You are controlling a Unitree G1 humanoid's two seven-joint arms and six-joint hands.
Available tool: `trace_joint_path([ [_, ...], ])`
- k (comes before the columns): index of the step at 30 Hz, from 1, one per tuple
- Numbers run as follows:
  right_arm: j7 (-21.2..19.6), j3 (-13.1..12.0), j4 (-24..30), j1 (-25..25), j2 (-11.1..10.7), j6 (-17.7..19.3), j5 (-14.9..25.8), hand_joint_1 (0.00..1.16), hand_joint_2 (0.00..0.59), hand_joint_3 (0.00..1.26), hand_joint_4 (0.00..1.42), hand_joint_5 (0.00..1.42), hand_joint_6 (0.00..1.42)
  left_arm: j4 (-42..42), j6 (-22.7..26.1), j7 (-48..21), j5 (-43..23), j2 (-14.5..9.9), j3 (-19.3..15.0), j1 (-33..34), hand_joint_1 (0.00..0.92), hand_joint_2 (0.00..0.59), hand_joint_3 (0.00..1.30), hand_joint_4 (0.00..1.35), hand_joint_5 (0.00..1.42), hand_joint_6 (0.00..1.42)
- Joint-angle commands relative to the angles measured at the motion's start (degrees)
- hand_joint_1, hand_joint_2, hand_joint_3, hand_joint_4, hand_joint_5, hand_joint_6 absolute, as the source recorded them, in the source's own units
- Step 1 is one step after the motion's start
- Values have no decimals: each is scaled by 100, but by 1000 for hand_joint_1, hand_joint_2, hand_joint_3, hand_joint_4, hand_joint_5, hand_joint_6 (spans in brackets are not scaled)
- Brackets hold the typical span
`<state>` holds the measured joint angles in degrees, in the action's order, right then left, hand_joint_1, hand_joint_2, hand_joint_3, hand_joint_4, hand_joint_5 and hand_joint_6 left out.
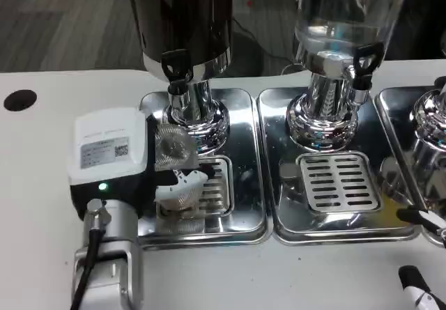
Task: Grasp the cup under the faucet to collect the drink, then remove the cup.
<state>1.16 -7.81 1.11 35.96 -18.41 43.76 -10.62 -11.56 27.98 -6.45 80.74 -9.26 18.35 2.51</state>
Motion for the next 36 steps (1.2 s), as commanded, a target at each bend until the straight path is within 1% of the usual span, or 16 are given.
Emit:
trace_joint_path([
  [1, 111, -39, -116, -13, -51, 170, 140, 568, 371, 241, 142, 100, 0, 223, 97, 220, 77, 74, 80, 244, 426, 62, 657, 721, 1004, 1262],
  [7, 218, -86, -245, -59, -87, 228, 246, 570, 371, 241, 142, 106, 1, 592, 199, 341, 25, 151, 162, 448, 425, 61, 654, 715, 992, 1218],
  [17, 331, -160, -322, -92, -123, 289, 335, 571, 367, 243, 142, 107, 7, 1090, 314, 495, -106, 250, 307, 776, 420, 63, 650, 706, 977, 1197],
  [21, 375, -195, -343, -128, -137, 286, 404, 572, 366, 245, 142, 107, 7, 1223, 387, 452, -163, 251, 391, 895, 303, 57, 628, 686, 974, 1146],
  [23, 396, -206, -348, -146, -139, 275, 437, 572, 365, 248, 142, 107, 7, 1250, 419, 415, -169, 245, 422, 925, 226, 51, 602, 686, 962, 1125],
  [26, 404, -224, -368, -175, -124, 293, 467, 572, 365, 253, 144, 108, 35, 1292, 460, 324, -199, 233, 458, 971, 160, 39, 554, 650, 924, 1082],
  [31, 414, -241, -404, -221, -97, 330, 479, 574, 368, 253, 144, 117, 53, 1334, 479, 218, -290, 169, 494, 1026, 105, 28, 471, 551, 894, 1016],
  [33, 418, -240, -421, -244, -94, 330, 477, 578, 364, 254, 145, 118, 67, 1311, 477, 199, -313, 148, 497, 1031, 97, 26, 440, 515, 877, 1009],
  [36, 422, -232, -435, -272, -87, 323, 481, 581, 362, 256, 145, 118, 69, 1227, 478, 174, -338, 103, 512, 1025, 81, 23, 427, 473, 865, 1003],
])
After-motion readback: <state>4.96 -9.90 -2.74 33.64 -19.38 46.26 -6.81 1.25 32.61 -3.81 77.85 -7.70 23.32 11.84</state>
